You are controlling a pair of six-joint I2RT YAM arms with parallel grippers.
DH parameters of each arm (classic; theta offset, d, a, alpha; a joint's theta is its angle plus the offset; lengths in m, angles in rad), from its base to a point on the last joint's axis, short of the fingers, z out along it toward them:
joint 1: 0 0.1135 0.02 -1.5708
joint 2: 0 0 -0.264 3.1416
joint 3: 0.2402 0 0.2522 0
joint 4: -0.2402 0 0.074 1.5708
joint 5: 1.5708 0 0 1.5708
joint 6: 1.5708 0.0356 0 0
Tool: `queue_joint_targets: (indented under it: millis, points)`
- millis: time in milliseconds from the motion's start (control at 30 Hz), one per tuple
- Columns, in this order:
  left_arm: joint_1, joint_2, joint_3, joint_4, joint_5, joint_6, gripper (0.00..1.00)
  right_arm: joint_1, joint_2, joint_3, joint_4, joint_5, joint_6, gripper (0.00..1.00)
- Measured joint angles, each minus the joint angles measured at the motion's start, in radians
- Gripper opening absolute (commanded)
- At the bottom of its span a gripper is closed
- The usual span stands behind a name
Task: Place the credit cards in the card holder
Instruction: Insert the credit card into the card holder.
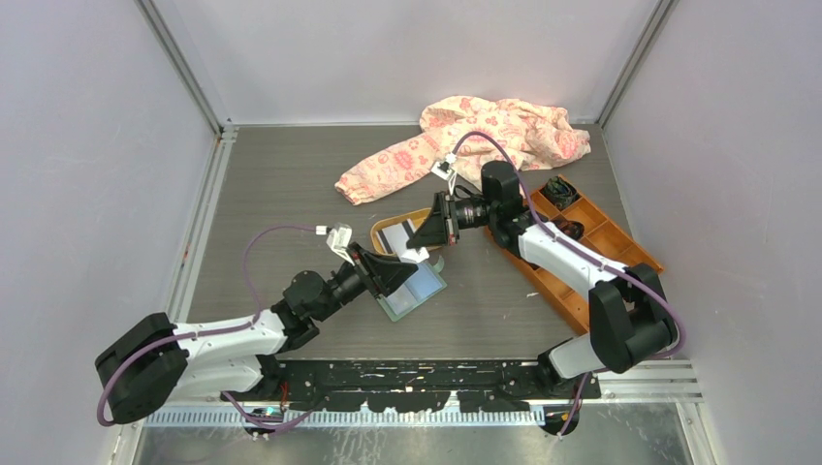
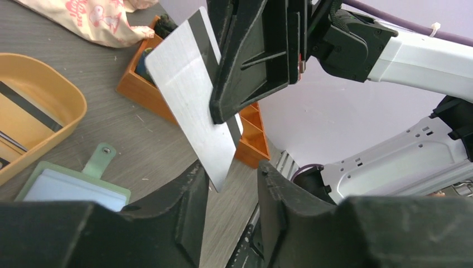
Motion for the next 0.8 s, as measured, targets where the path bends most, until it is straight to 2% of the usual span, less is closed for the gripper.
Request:
queue_joint_targets:
  millis: [67,133,167,267,333,433,600,800]
  points:
    - [0.000,-0.006,-0.001,0.001,-0.010,0.000,0.22,0.003,0.000,0.000,0.006,-0.007,0.001,0.01]
    - [0.000,-0.007,-0.005,0.000,-0.021,0.004,0.02,0.004,-0.002,0.000,0.011,-0.015,0.001,0.01]
    - [0.000,-0.007,-0.007,0.000,-0.023,-0.001,0.00,0.005,-0.002,0.000,0.011,-0.019,0.001,0.01]
    - [0.000,-0.008,-0.013,0.001,-0.029,0.005,0.00,0.008,-0.005,0.000,0.019,-0.027,-0.010,0.07]
    - [0.000,-0.014,-0.013,0.000,-0.019,0.019,0.00,0.009,-0.007,0.000,0.019,-0.032,-0.027,0.23]
    - [0.000,-0.043,-0.013,-0.043,0.018,0.078,0.00,0.013,-0.022,0.014,-0.080,-0.033,-0.130,0.37]
    - [0.008,-0.159,-0.013,-0.220,0.120,0.196,0.00,0.016,-0.033,0.119,-0.439,-0.021,-0.488,0.40]
    - [0.019,-0.248,0.004,-0.447,0.234,0.298,0.00,0.016,-0.061,0.130,-0.605,-0.039,-0.680,0.40]
